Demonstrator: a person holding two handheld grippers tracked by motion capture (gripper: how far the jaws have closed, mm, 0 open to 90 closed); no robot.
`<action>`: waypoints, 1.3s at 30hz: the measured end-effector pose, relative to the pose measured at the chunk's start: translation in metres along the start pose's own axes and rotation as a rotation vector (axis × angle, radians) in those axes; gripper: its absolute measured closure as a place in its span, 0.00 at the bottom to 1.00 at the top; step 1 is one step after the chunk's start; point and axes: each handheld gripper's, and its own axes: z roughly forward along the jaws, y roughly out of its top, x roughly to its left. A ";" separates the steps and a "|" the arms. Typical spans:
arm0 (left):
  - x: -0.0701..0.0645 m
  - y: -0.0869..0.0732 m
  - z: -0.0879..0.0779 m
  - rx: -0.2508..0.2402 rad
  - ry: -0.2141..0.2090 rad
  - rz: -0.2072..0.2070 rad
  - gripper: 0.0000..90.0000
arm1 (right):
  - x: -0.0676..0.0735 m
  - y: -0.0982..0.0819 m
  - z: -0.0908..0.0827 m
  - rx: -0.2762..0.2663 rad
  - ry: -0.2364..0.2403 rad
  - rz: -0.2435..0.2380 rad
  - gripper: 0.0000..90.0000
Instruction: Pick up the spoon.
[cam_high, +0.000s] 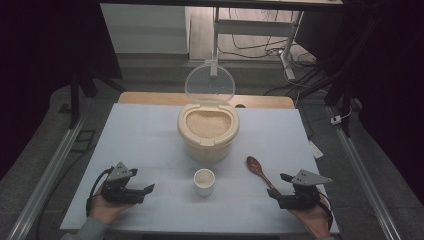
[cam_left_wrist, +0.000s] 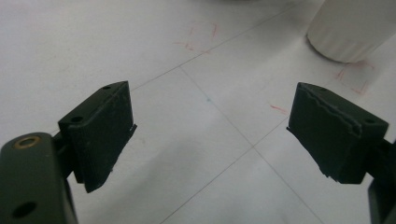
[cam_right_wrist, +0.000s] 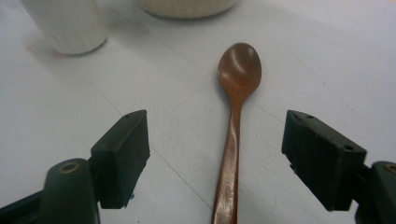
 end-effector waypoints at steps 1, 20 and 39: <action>0.000 0.000 0.000 0.001 0.002 0.001 0.15 | 0.000 0.000 0.000 0.000 0.000 0.000 0.27; -0.001 0.001 0.001 0.005 0.017 0.024 0.15 | -0.001 0.016 -0.011 0.040 -0.021 0.036 0.33; 0.001 0.001 0.003 0.014 0.009 0.020 0.15 | -0.008 0.082 0.010 0.359 -0.011 0.094 0.37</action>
